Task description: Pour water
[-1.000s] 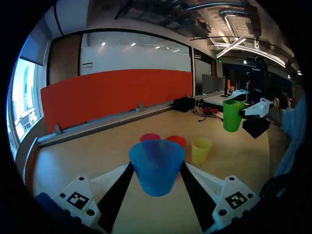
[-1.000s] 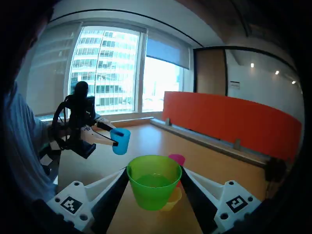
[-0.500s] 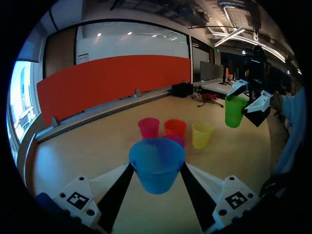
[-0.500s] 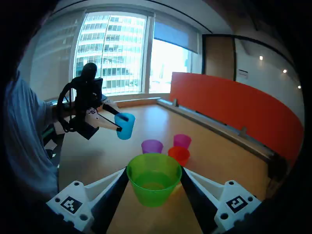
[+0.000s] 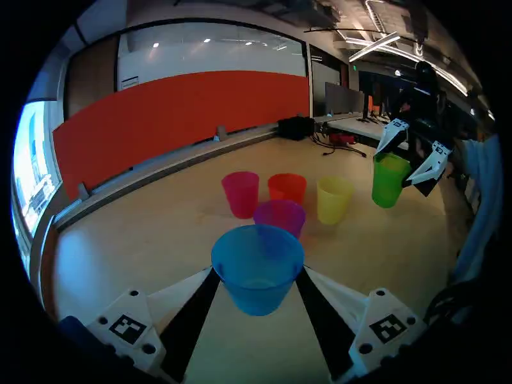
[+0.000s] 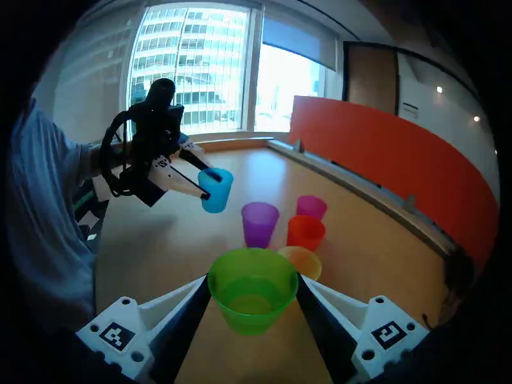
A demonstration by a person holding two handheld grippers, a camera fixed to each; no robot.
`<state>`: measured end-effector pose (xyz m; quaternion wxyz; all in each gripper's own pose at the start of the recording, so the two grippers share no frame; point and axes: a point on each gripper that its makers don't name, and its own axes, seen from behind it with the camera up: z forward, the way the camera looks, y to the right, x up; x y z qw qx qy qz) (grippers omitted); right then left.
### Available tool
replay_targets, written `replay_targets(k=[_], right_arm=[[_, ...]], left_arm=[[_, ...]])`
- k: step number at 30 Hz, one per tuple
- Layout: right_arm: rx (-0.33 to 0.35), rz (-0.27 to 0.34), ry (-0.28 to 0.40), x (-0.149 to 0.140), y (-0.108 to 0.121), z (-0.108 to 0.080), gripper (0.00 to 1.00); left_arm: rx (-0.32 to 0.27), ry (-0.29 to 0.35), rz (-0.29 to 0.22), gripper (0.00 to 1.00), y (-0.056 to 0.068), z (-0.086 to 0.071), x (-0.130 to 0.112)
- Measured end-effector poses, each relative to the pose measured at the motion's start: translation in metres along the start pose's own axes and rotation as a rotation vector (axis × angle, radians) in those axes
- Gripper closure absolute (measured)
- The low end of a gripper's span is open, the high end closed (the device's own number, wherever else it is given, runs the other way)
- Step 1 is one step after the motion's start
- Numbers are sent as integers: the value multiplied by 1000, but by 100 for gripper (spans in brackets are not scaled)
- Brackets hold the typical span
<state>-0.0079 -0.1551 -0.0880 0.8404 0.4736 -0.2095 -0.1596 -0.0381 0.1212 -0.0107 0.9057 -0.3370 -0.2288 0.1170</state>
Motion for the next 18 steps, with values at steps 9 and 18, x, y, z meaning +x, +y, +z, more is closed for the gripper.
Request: replay_targets(k=[9,18], right_arm=[[11,-15,-33,-11,-2,10,7],[13,-12,-46,-17,-2,16,7]], left_arm=[[-7,-48,17,15,0,11,-21],[-17,-61,30,16,1,21,-29]])
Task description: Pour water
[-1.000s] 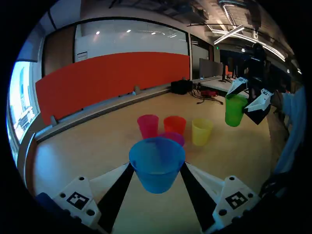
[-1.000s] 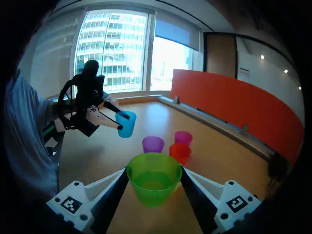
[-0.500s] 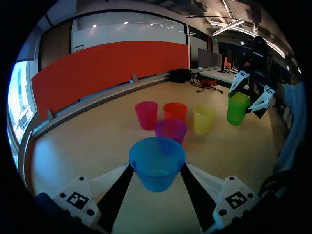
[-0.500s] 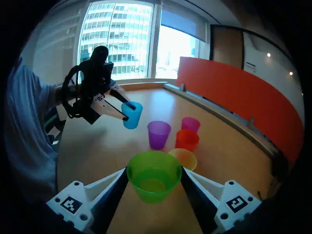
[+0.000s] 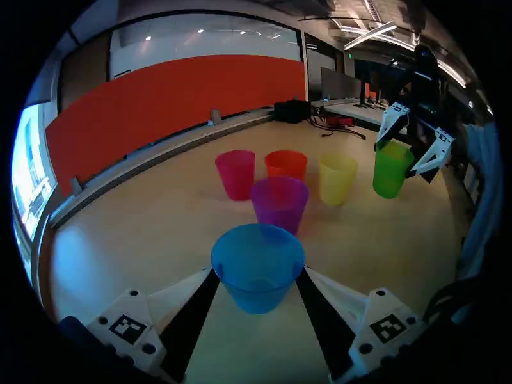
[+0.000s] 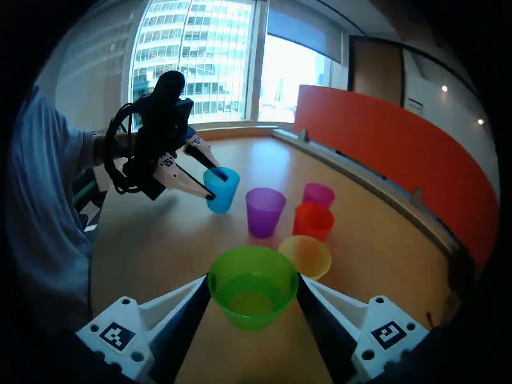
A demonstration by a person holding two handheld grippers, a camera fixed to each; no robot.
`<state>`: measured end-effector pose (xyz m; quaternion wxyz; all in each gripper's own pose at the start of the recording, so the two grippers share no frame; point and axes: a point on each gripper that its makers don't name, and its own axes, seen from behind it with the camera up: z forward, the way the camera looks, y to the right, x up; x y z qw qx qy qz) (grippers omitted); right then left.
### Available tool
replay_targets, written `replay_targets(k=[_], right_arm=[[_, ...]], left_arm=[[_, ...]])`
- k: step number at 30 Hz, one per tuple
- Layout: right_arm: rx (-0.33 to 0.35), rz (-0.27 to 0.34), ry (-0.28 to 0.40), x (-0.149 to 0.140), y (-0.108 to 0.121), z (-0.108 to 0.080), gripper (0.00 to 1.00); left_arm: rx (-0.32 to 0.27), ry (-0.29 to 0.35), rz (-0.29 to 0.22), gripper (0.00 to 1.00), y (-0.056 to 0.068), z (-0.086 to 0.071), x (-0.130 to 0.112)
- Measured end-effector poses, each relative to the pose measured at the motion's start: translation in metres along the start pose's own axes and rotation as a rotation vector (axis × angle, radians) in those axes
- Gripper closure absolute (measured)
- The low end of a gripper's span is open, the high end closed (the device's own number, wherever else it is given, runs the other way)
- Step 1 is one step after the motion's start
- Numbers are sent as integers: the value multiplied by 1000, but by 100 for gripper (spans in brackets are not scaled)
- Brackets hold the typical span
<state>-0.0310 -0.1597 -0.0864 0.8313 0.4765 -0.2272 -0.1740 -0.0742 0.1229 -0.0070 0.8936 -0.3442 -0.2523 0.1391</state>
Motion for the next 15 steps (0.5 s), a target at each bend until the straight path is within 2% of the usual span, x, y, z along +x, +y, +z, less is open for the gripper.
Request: replay_targets(k=[15], right_arm=[[-8,8,-9,-7,2,5,7]], left_arm=[[-11,-6,-9,15,2,6,-9]])
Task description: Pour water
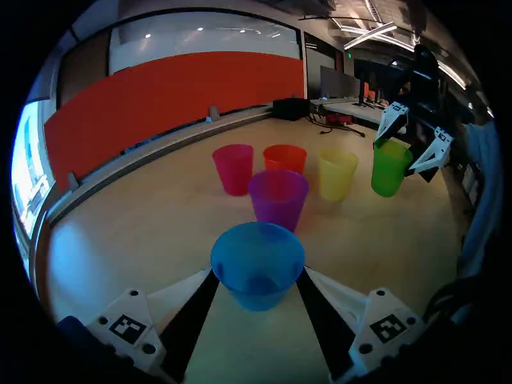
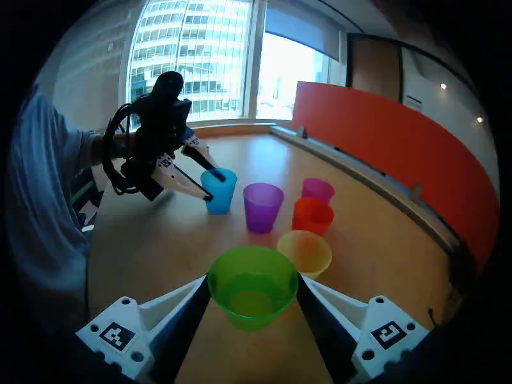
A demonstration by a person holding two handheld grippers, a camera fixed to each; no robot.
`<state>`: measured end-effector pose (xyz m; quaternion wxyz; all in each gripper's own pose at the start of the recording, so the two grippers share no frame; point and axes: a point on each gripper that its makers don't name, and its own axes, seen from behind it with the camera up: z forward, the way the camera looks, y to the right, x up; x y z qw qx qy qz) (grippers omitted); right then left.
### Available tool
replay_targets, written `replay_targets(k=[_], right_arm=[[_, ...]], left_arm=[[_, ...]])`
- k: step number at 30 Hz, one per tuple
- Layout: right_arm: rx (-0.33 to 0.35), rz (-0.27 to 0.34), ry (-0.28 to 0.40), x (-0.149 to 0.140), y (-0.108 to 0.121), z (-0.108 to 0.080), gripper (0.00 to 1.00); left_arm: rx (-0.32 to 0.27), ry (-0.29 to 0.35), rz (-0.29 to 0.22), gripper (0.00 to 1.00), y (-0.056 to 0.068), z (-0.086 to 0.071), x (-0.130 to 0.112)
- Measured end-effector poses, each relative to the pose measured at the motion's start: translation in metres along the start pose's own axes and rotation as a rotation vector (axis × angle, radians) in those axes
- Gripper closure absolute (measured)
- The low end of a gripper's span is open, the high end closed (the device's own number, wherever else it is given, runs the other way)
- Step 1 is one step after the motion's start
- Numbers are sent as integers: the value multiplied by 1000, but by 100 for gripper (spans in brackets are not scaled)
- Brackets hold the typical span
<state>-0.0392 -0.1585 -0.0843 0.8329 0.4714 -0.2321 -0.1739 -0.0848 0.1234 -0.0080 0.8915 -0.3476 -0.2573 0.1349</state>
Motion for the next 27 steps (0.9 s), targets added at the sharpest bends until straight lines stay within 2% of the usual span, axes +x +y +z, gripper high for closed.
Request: replay_targets(k=[11,13,15,27], right_arm=[[-10,-2,-18,-10,1,4,7],[-10,-1,-21,-13,0,6,7],[-10,2,-25,-15,0,8,7],[-7,18,-37,-28,-3,20,7]], left_arm=[[4,-50,0,14,-1,0,-15],[8,-50,0,11,-2,-1,-15],[14,-47,0,0,-3,-2,-15],[26,-39,-25,0,-2,-11,-17]])
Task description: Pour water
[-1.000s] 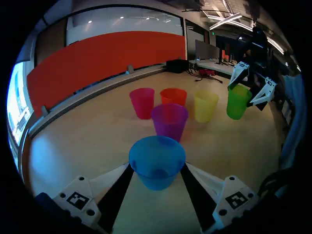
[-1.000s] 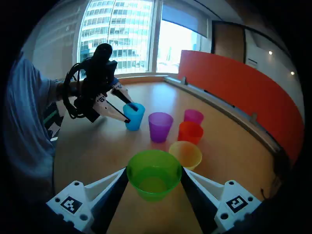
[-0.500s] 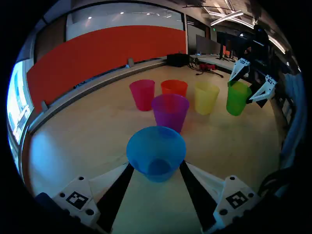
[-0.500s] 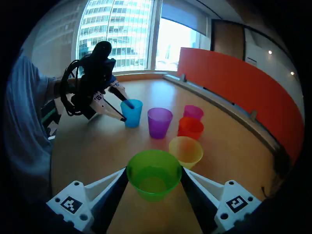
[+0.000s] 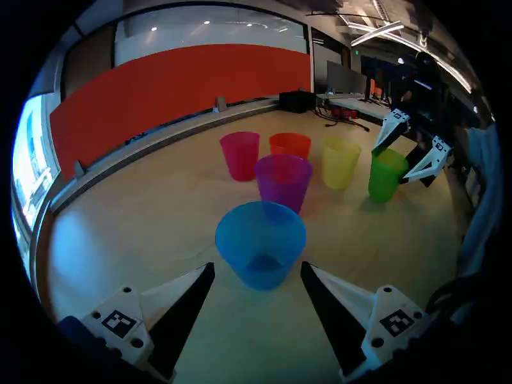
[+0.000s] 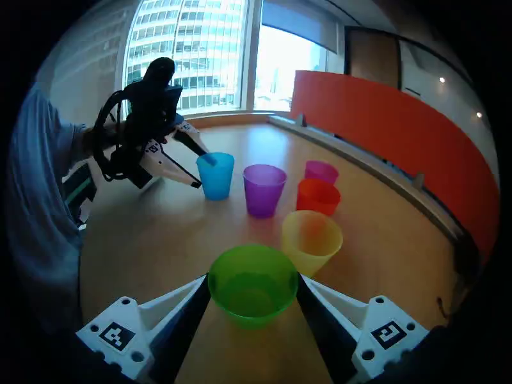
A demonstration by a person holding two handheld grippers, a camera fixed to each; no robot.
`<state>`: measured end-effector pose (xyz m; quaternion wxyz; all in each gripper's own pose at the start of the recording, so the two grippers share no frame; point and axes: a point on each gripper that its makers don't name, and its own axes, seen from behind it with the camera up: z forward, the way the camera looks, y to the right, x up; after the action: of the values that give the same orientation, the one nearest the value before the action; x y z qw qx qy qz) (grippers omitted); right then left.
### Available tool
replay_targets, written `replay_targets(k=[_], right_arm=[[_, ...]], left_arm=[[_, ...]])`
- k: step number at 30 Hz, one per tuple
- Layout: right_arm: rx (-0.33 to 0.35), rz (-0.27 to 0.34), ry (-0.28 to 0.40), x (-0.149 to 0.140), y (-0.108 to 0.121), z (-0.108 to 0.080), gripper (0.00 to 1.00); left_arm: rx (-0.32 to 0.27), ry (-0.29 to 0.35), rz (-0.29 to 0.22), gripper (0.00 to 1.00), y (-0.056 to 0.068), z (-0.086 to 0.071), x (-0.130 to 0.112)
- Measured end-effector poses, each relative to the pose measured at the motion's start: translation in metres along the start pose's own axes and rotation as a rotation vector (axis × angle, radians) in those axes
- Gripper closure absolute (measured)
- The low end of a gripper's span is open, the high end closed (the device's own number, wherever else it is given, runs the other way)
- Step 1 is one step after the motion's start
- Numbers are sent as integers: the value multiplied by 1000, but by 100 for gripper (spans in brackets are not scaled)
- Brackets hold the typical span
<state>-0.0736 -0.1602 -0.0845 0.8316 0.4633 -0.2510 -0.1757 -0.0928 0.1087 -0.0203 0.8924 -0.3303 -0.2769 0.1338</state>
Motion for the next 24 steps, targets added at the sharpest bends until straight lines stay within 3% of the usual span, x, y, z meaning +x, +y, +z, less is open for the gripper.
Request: replay_targets(k=[18,24], right_arm=[[-12,15,-8,-13,0,1,5],[-27,10,-26,-20,1,2,0]], left_arm=[[6,8,5,0,2,-10,2],[12,10,5,0,0,-12,3]])
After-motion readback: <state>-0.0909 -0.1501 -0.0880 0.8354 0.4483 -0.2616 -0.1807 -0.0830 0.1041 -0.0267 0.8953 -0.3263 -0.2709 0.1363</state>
